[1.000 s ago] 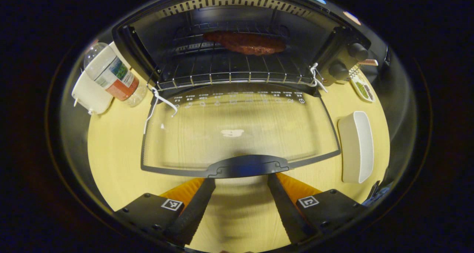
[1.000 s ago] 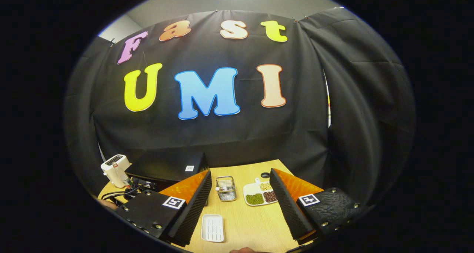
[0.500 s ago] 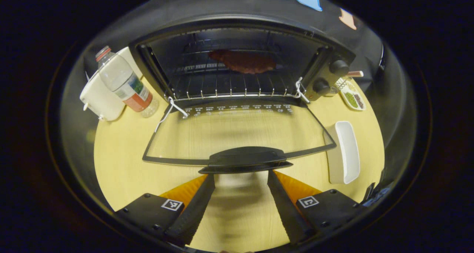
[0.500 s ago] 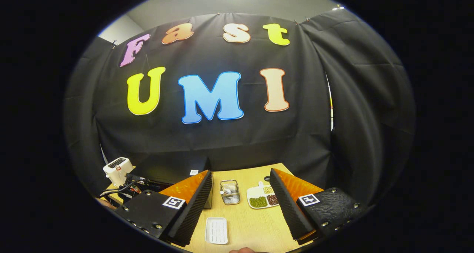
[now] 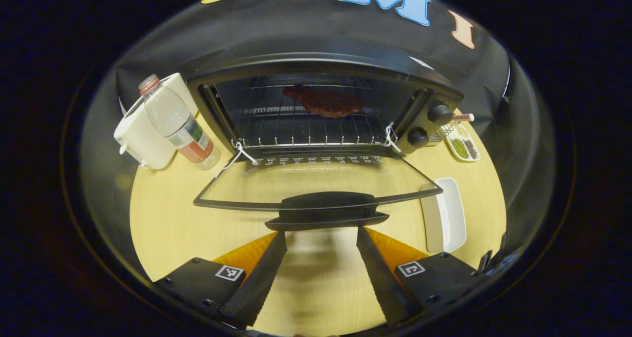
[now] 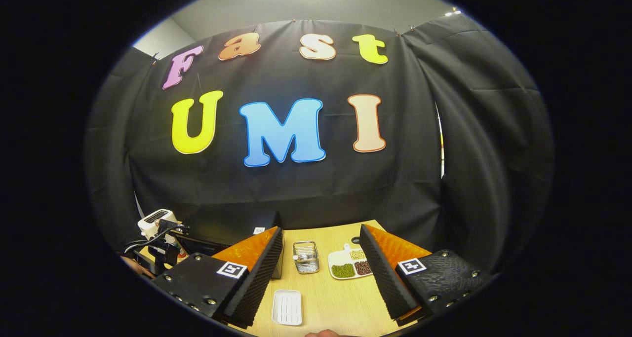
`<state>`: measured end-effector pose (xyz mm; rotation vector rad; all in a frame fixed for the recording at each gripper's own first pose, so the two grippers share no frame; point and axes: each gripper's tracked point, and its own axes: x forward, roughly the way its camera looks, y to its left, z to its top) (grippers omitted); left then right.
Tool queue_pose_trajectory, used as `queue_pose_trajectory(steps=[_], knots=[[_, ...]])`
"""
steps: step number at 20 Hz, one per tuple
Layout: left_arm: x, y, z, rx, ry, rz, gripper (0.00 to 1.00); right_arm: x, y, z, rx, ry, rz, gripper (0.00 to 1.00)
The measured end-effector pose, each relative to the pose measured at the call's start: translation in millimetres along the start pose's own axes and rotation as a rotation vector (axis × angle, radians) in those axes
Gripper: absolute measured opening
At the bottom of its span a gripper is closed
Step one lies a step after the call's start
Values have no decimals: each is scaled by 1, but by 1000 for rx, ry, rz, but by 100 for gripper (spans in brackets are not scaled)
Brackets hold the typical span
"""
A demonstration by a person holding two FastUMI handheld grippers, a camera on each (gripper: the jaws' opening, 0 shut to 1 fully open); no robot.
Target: Open the electric oven with the left hand, put the food in, and close the electric oven.
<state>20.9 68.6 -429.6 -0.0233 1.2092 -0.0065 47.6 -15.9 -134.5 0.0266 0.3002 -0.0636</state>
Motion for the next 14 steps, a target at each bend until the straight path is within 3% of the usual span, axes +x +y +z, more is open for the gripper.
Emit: queue_pose_trajectory(steps=[3, 14], knots=[[-7, -1, 6, -3, -17, -5, 100, 0, -1, 0, 5, -1, -1, 95], [-17, -3, 23, -4, -63, -20, 97, -4, 0, -3, 10, -1, 8, 95]])
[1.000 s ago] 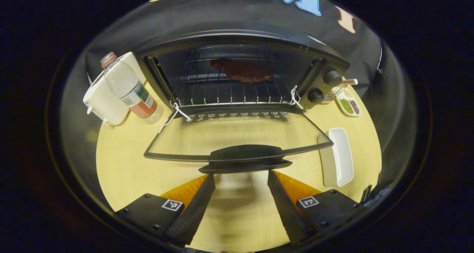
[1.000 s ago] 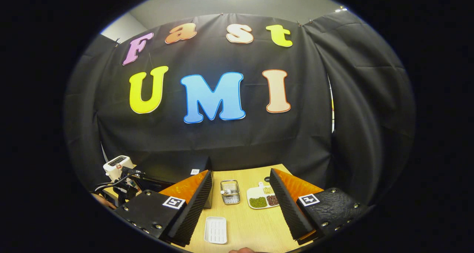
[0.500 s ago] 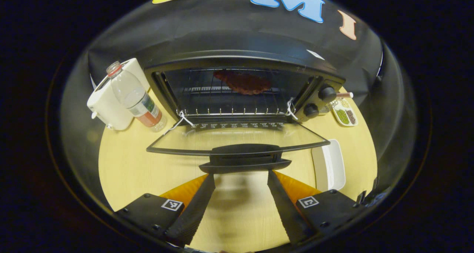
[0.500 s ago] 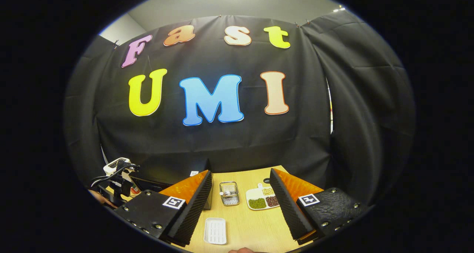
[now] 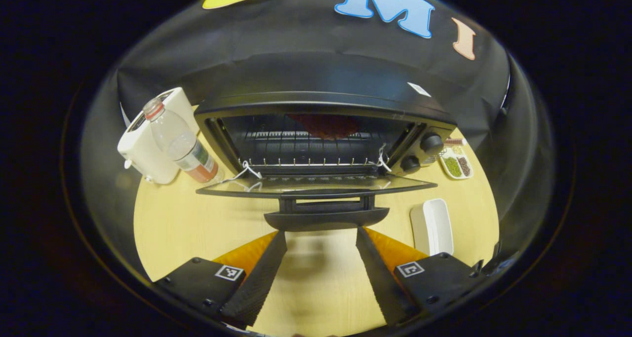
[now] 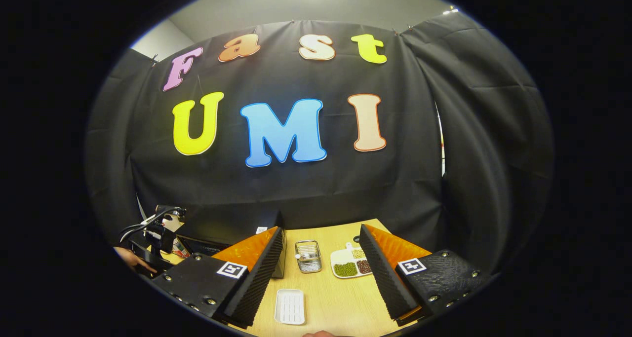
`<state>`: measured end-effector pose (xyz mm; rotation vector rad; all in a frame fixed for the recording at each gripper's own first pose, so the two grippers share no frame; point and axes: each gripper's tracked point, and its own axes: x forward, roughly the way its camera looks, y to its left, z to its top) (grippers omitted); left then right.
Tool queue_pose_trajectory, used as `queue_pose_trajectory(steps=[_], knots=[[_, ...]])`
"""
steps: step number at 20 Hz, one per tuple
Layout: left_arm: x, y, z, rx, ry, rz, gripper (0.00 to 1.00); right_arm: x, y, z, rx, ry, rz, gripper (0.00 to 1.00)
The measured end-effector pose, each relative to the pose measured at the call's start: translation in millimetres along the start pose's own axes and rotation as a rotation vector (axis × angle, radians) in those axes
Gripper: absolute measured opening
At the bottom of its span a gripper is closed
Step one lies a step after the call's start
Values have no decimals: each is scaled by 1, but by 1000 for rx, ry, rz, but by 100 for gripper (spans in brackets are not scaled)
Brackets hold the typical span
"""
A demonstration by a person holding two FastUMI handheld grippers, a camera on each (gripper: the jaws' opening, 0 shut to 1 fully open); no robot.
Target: Open the electric oven with the left hand, put the food in, and close the electric oven.
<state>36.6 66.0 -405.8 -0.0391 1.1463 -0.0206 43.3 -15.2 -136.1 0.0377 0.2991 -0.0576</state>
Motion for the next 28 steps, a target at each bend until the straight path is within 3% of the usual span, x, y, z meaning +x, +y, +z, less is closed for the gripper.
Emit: queue_pose_trajectory(steps=[9, 10, 11, 15, 19, 23, 24, 25, 26, 27, 28], knots=[[3, 4, 17, -7, -38, 17, 92, -1, -3, -2, 5, 8, -5, 95], [2, 4, 19, -11, -52, 20, 99, -1, -3, -1, 5, 7, -3, 95], [1, 3, 22, -17, -69, 22, 95, -1, -3, -1, 3, 7, 1, 95], [-25, -6, 44, -4, -190, 35, 95, 4, -5, -2, -18, 7, 28, 95], [-81, -28, 68, -32, -384, 33, 99, 8, -6, 13, -19, -12, 63, 95], [-168, -48, 105, -63, -658, 9, 91, 7, 3, 42, -10, -63, 120, 95], [-192, -54, 116, -64, -723, 1, 99, 6, 7, 51, -6, -80, 136, 95], [-216, -58, 126, -62, -780, 3, 94, 5, 11, 61, -4, -97, 152, 95], [-238, -58, 132, -55, -829, 17, 99, 3, 13, 70, -6, -114, 160, 95], [-258, -58, 138, -42, -865, 36, 91, -1, 16, 79, -12, -127, 164, 95], [-276, -59, 143, -28, -896, 53, 95, -6, 19, 88, -13, -142, 173, 95]])
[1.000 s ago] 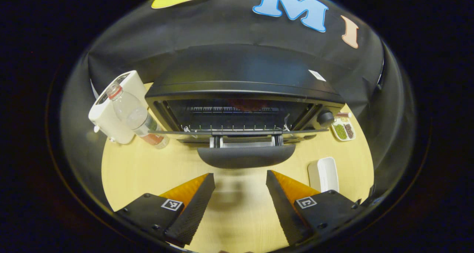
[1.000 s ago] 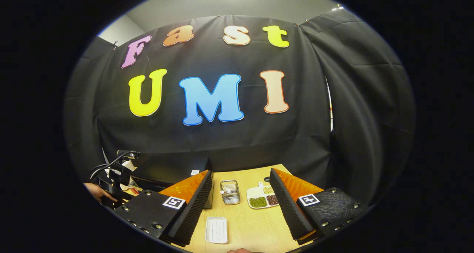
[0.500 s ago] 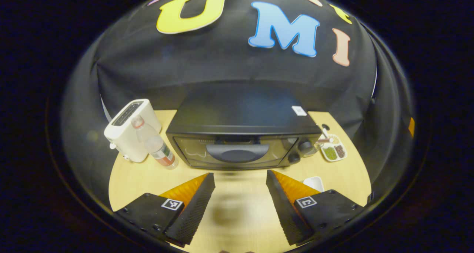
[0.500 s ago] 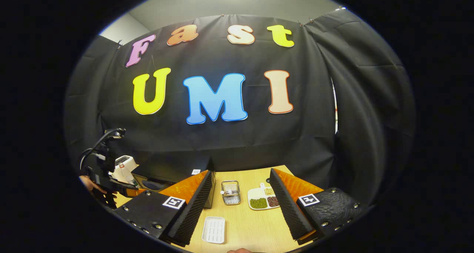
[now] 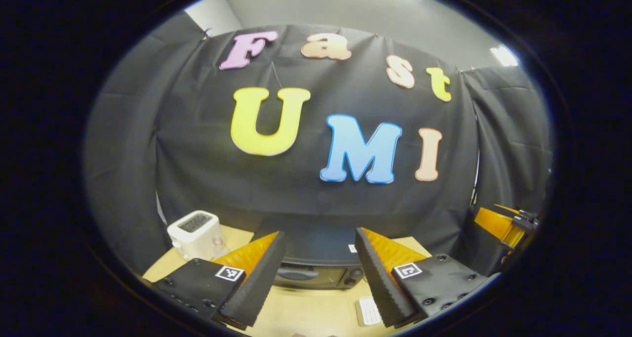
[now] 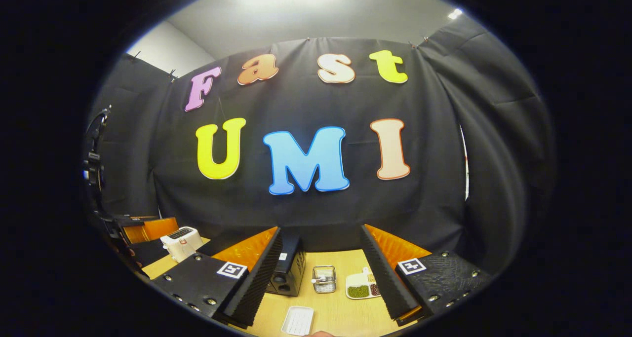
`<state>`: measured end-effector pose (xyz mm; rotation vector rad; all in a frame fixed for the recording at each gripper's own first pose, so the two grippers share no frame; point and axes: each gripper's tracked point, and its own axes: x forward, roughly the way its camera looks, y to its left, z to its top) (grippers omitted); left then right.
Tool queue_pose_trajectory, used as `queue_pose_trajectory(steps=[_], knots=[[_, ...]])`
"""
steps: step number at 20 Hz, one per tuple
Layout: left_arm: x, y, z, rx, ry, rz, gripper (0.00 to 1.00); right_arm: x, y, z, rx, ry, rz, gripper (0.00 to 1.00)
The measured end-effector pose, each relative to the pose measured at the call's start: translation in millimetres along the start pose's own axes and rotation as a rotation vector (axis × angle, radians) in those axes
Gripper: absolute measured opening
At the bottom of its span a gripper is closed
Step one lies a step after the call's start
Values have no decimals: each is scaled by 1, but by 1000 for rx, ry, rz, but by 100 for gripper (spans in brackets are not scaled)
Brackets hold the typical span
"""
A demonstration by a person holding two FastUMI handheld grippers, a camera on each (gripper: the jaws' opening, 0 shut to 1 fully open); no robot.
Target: Open the electric oven with the left hand, put the food in, and close the electric oven.
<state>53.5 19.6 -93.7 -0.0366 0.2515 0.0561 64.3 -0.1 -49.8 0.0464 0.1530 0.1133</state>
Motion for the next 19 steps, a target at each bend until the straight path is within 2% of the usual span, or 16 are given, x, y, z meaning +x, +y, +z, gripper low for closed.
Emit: queue_pose_trajectory(steps=[1, 2, 4, 5, 6, 7, 10, 11, 12, 19], knots=[[-9, -2, 16, 14, -30, 2, 99, -4, 5, 10, 0, -16, 11, 95], [-14, -10, 28, 16, -55, -26, 91, -8, 11, 19, 3, -30, 23, 95], [-28, -23, 45, 8, -94, -92, 99, -17, 21, 32, 10, -48, 30, 95], [-35, -23, 53, 15, -108, -101, 97, -21, 24, 37, 11, -53, 21, 95], [-41, -19, 58, 26, -112, -105, 95, -25, 28, 41, 9, -53, 5, 95], [-50, -14, 60, 34, -106, -102, 98, -30, 31, 43, 0, -43, -8, 95], [-65, -3, 63, 39, -115, -96, 99, -42, 48, 50, -35, -48, -21, 95], [-70, -1, 62, 35, -116, -102, 94, -44, 53, 50, -35, -47, -25, 95], [-74, 3, 62, 36, -117, -103, 99, -47, 59, 51, -27, -47, -25, 95], [-97, 35, 66, 48, -137, -92, 99, -53, 91, 46, -35, -41, -31, 95]])
